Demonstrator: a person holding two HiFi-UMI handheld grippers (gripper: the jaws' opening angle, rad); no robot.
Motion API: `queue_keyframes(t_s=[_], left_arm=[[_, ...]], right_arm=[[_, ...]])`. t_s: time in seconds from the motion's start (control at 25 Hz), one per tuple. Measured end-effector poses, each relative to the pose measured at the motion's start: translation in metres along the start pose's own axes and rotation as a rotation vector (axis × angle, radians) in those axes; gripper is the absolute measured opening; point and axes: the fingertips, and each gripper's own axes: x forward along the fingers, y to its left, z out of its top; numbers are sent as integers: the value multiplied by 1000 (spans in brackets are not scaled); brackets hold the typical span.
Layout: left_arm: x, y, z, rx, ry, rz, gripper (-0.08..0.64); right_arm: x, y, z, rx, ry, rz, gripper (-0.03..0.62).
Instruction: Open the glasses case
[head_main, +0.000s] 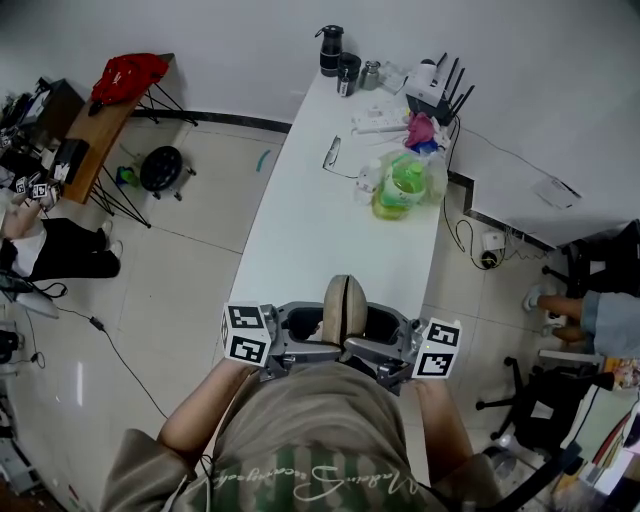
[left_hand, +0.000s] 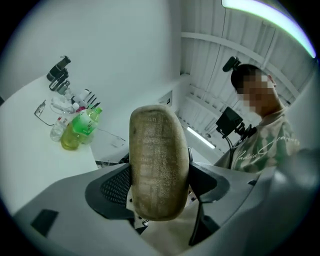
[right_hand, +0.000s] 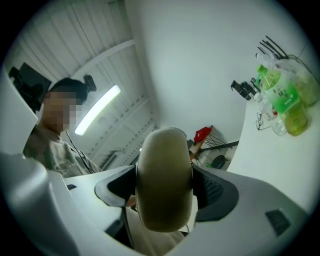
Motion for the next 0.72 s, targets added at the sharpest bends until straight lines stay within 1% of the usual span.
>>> queue_keyframes(t_s=[0.08,0.2,0.28,0.36,0.52,0.6,0.72], left_arm=[[2,2,-9,28,50,17,373],[1,0,-16,34,79,4,373],[-1,-2,-15,37,79,-17,373],[-3,-7,-10,15,49,-68,373],[-6,-25,3,-67,-40,-188,373],[-7,-32,4,-108,-54,-245,373],[-12,-49,8,-204,-67,-372,373]], right_arm=[[1,-3,-9,-26,44,-19,337],[1,-1,-16,-47,74,-19,337],[1,0,-16,-60,72,-8,337],[-1,4,-11,-38,31,32,337],[-12,19,6,79,-88,171,337],[-18,22,8,156,-112,238,337],[-27,33,11,307,-166,389,337]])
